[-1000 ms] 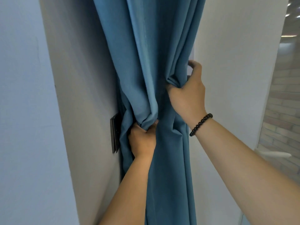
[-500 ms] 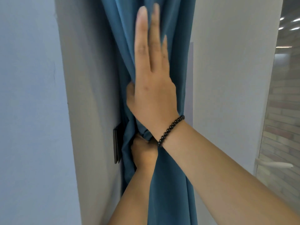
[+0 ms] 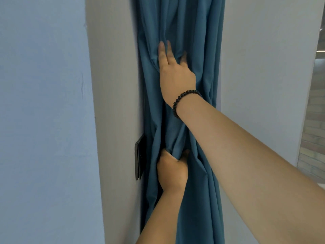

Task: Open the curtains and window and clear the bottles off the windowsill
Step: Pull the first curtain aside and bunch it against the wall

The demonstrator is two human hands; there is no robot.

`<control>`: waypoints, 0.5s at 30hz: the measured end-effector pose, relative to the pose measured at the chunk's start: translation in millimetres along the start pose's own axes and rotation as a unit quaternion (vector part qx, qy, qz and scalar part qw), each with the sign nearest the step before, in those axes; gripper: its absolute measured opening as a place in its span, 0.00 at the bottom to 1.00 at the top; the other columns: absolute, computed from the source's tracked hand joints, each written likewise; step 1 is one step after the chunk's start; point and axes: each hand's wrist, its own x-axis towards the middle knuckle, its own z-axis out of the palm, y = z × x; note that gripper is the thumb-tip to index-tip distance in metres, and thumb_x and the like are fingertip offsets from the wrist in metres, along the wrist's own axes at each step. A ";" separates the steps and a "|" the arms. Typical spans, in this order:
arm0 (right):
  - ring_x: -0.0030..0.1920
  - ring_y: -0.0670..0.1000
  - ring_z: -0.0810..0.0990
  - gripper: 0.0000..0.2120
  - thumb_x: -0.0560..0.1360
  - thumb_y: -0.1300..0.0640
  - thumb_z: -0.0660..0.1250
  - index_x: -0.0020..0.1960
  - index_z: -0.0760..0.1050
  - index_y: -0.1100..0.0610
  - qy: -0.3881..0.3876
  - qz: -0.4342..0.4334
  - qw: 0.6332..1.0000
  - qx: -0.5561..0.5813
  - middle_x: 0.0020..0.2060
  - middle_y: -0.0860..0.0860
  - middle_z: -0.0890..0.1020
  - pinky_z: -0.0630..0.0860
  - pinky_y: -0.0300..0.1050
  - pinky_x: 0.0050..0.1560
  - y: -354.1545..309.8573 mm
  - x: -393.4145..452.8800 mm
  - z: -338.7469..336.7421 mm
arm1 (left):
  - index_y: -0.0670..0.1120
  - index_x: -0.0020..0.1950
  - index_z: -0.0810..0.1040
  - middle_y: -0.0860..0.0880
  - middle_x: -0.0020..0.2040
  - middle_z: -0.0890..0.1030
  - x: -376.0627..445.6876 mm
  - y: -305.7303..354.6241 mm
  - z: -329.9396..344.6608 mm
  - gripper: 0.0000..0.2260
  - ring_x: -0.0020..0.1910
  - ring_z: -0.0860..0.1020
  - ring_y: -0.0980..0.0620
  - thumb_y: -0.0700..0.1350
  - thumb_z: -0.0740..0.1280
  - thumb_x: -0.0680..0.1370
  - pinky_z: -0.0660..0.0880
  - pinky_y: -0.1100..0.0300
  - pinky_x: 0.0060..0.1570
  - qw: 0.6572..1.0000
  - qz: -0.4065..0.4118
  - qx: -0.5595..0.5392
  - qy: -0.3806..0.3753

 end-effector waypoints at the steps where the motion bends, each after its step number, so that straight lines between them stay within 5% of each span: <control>1: 0.74 0.66 0.55 0.34 0.78 0.69 0.53 0.77 0.38 0.58 -0.018 0.006 1.000 -0.012 0.78 0.53 0.46 0.76 0.50 0.58 -0.6 1.5 4.3 | 0.45 0.48 0.75 0.49 0.43 0.82 -1.0 -1.5 0.0 0.12 0.42 0.82 0.48 0.50 0.72 0.72 0.82 0.47 0.43 1.000 -0.007 0.007 -0.002; 4: 0.75 0.67 0.53 0.36 0.78 0.70 0.55 0.77 0.38 0.58 -0.036 0.023 0.997 -0.062 0.78 0.53 0.46 0.73 0.45 0.39 -5.9 1.0 10.7 | 0.46 0.52 0.73 0.50 0.46 0.82 -6.7 -7.1 -2.6 0.16 0.45 0.82 0.49 0.53 0.73 0.72 0.82 0.48 0.45 1.000 -0.022 0.019 -0.006; 6: 0.74 0.68 0.52 0.36 0.77 0.71 0.55 0.77 0.38 0.58 -0.023 0.028 0.997 -0.074 0.78 0.54 0.46 0.70 0.44 0.37 -8.0 -2.1 14.3 | 0.47 0.52 0.72 0.50 0.47 0.81 -11.6 -9.5 -5.9 0.17 0.46 0.81 0.50 0.53 0.73 0.72 0.82 0.49 0.46 0.999 -0.037 0.031 -0.014; 11: 0.74 0.68 0.52 0.30 0.78 0.63 0.49 0.77 0.41 0.60 -0.002 0.009 0.998 -0.056 0.78 0.59 0.49 0.73 0.61 0.61 -16.4 -38.4 17.7 | 0.48 0.56 0.71 0.50 0.51 0.80 -29.0 -20.0 -18.5 0.17 0.50 0.81 0.49 0.51 0.72 0.73 0.81 0.49 0.50 0.997 -0.052 0.027 -0.041; 15: 0.74 0.68 0.53 0.31 0.75 0.60 0.44 0.78 0.45 0.59 0.037 -0.017 0.999 -0.013 0.77 0.60 0.52 0.69 0.68 0.63 -17.8 -78.0 7.6 | 0.51 0.64 0.65 0.52 0.58 0.77 -50.2 -26.4 -28.3 0.19 0.55 0.77 0.52 0.48 0.69 0.77 0.76 0.59 0.54 0.995 -0.056 0.013 -0.084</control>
